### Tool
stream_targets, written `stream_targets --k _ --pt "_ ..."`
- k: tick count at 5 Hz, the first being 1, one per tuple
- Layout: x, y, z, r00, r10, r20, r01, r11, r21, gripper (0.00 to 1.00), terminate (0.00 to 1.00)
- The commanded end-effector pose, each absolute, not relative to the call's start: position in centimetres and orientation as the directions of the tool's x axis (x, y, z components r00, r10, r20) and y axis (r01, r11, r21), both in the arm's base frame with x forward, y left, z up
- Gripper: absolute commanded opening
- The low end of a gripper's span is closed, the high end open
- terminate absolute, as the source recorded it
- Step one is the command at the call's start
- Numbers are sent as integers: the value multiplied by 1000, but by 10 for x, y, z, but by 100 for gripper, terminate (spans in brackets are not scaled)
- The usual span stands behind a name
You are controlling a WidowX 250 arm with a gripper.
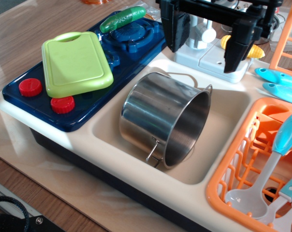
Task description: Flip pot upright which is in sink
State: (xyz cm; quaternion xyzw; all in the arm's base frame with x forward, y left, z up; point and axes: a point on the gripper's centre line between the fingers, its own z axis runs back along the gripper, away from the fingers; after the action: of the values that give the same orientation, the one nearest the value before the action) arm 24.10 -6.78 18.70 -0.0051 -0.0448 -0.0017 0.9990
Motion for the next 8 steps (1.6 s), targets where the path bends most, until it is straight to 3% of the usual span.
stream_targets --k 1,2,3,5,8 --pt "241 -68 187 996 -3 90 4 1000 -10 100 0" --pt "241 -76 177 984 -16 178 1 996 89 100 0" --pt "244 -79 166 978 -53 203 24 990 142 100 0" --pt "244 -82 143 972 -121 200 75 971 225 100 0" --pt "236 -67 121 961 -185 203 124 952 280 100 0"
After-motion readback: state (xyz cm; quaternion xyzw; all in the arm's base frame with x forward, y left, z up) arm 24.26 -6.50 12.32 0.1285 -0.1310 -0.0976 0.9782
